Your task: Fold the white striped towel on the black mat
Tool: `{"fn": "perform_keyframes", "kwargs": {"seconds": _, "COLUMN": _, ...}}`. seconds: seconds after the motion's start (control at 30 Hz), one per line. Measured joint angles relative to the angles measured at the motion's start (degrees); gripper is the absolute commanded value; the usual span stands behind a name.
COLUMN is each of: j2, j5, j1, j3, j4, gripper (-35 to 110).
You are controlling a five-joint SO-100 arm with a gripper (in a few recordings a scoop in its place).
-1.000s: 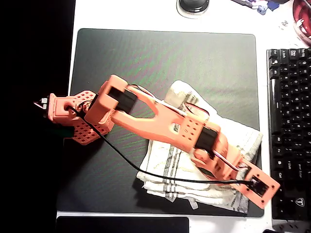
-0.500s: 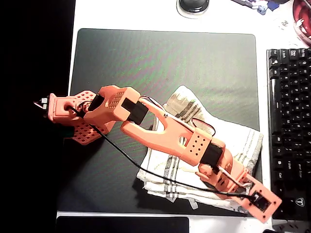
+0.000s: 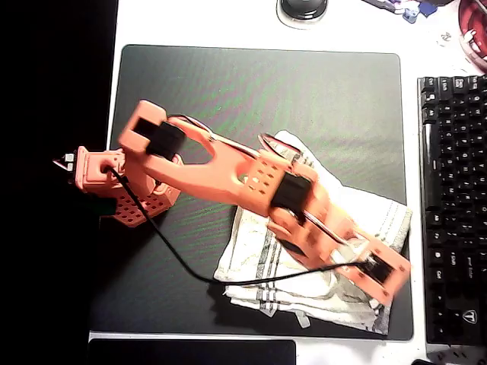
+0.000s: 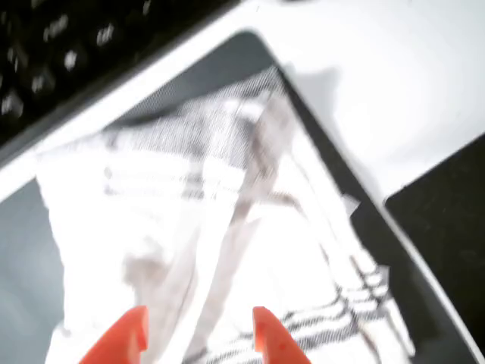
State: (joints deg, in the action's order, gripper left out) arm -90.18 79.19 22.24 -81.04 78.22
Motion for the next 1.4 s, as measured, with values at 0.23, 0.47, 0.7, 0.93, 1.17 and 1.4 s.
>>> {"fn": "perform_keyframes", "kwargs": {"seconds": 0.23, "j2": -13.36, "j5": 9.67, "j1": -10.37, "j3": -15.38, "j4": 6.24, "gripper": 18}}
{"fn": "perform_keyframes", "kwargs": {"seconds": 0.47, "j2": -23.55, "j5": 18.72, "j1": -21.71, "j3": -27.33, "j4": 7.73, "gripper": 20}}
{"fn": "perform_keyframes", "kwargs": {"seconds": 0.7, "j2": -30.06, "j5": 19.78, "j1": -30.41, "j3": -34.8, "j4": 6.68, "gripper": 20}}
{"fn": "perform_keyframes", "kwargs": {"seconds": 0.93, "j2": -25.05, "j5": 20.13, "j1": -33.84, "j3": -39.2, "j4": -4.83, "gripper": 20}}
{"fn": "perform_keyframes", "kwargs": {"seconds": 1.17, "j2": -16.17, "j5": 21.36, "j1": -32.61, "j3": -39.2, "j4": -10.63, "gripper": 10}}
{"fn": "perform_keyframes", "kwargs": {"seconds": 1.4, "j2": -15.56, "j5": 24.17, "j1": -30.59, "j3": -39.02, "j4": -8.17, "gripper": 0}}
